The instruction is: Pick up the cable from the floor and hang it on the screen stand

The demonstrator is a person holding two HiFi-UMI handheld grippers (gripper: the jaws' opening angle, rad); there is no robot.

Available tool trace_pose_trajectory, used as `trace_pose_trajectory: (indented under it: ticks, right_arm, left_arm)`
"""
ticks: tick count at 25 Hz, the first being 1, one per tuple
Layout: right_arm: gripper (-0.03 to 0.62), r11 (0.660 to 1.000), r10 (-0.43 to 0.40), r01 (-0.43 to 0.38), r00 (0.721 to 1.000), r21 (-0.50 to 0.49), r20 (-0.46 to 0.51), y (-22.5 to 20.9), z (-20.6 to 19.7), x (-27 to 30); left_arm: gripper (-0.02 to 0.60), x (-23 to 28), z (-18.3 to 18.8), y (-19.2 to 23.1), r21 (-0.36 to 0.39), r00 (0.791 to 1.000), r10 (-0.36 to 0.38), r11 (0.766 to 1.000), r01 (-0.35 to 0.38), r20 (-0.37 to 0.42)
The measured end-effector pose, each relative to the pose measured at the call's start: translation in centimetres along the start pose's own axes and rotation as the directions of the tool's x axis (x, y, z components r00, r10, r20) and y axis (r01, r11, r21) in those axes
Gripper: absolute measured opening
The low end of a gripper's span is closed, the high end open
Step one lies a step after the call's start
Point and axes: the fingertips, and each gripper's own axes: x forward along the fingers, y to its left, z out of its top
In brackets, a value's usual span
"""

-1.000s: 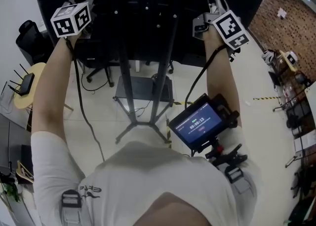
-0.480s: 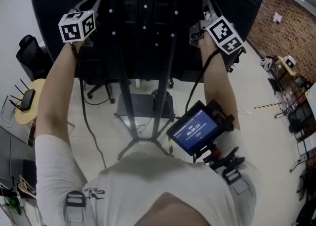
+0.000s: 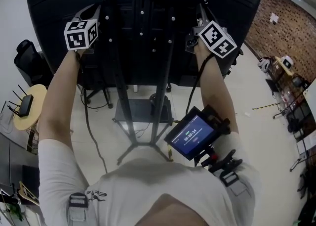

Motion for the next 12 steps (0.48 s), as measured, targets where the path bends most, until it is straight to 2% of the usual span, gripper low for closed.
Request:
trace_pose_trajectory:
  ticks: [7,12]
  right_arm:
    - [0.055,1.0,-0.019,0.019,0.999,-0.013,-0.032,-0.3,-2.0,-1.2]
    - [0.055,1.0,-0.01,0.01,1.0,0.007,-0.021,-0.2,-2.2,-2.7]
  left_arm:
    - [0.026,-0.5,-0.4,-0.3,-0.007,1.0,-0.001,1.0,0.001,0.012]
    - [0.026,-0.9,-0.5,-0.5,0.037,1.0,-0.004,0.999,0.003,0.012]
